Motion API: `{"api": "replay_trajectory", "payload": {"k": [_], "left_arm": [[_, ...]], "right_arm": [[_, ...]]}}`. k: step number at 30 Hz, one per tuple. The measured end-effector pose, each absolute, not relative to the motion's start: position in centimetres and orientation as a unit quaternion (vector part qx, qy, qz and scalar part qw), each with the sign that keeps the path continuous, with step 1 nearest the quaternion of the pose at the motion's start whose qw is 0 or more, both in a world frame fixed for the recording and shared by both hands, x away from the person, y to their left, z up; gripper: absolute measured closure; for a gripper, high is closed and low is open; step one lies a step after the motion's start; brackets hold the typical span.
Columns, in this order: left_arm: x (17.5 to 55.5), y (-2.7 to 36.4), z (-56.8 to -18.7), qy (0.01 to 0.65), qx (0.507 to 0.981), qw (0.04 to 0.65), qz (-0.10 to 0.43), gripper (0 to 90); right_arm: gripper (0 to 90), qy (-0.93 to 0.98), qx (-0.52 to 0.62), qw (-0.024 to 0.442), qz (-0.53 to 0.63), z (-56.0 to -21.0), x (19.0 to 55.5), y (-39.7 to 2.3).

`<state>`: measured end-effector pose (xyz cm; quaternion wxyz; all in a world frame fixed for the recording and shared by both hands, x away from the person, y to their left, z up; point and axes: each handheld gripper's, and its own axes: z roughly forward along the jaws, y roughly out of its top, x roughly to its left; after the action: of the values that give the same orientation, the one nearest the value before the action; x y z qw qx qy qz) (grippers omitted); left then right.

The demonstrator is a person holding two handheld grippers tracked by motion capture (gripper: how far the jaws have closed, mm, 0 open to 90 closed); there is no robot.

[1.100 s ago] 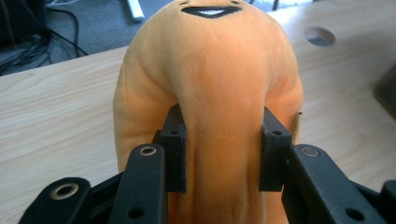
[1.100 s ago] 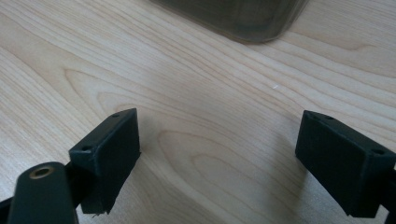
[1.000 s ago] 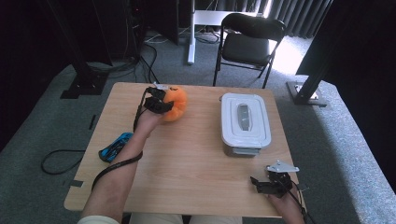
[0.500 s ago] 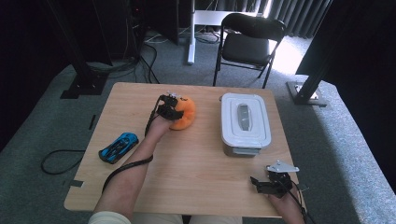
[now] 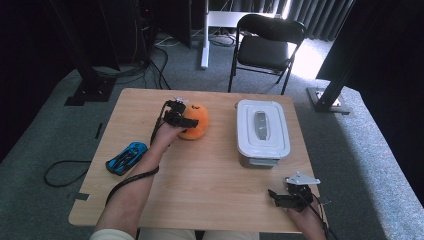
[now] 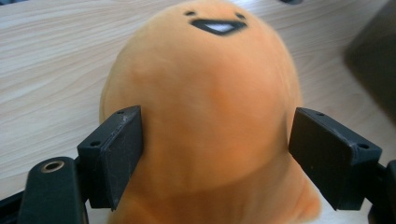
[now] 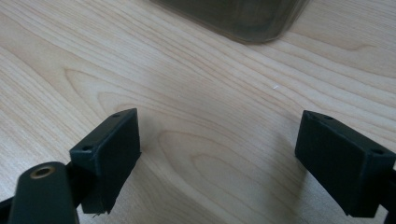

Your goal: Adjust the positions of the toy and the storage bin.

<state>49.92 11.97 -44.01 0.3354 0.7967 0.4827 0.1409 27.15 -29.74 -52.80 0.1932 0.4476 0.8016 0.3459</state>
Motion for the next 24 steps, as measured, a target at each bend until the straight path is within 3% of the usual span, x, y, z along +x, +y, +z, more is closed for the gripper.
{"api": "replay_trajectory", "payload": {"k": [5, 24], "left_arm": [[49.3, 12.1, -42.9, 0.463, 0.808, 0.341, 0.129, 1.6], [45.4, 15.5, -42.2, 0.383, 0.846, 0.354, 0.113, 2.8]], "right_arm": [[13.7, 0.802, 0.448, 0.193, 0.346, -52.8, 27.1, -29.7], [13.7, 0.802, 0.448, 0.193, 0.346, -52.8, 27.1, -29.7]]}}
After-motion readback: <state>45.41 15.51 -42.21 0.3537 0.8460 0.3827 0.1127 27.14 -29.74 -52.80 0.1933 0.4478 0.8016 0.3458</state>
